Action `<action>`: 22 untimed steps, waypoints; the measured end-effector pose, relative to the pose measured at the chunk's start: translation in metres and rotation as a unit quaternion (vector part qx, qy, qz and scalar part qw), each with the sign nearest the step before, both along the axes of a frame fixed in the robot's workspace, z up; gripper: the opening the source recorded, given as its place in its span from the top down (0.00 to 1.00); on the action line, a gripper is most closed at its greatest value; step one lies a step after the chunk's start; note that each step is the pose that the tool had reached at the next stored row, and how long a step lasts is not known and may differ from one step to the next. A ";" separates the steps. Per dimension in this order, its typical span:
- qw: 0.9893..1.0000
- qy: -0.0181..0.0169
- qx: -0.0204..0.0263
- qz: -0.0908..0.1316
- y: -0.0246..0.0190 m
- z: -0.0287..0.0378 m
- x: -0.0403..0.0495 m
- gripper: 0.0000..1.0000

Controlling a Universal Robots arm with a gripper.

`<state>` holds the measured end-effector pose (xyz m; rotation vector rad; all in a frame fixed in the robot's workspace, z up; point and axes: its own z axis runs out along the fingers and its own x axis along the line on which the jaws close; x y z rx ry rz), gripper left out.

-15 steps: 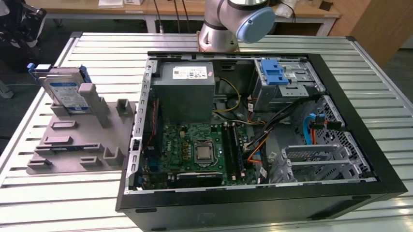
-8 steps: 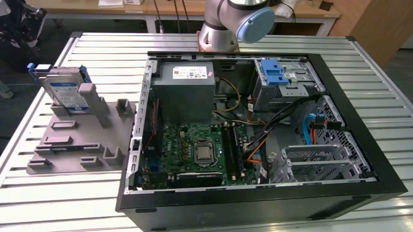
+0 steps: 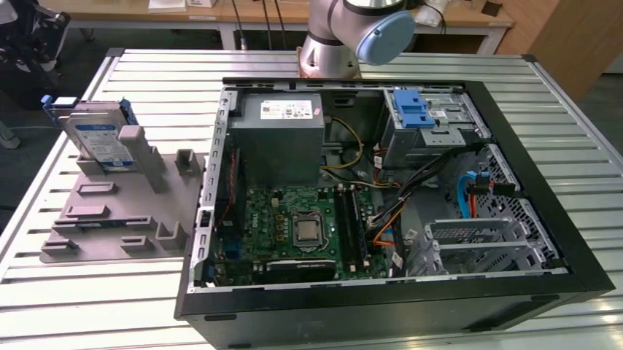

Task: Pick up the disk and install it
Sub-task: 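Pick up the disk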

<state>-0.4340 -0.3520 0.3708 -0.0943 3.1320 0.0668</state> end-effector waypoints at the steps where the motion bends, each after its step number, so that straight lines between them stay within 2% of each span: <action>1: 1.000 0.000 0.000 0.001 0.0000 0.0000 0.0000 0.89; 22: 0.999 0.000 0.000 0.034 0.0000 -0.0003 0.0000 0.89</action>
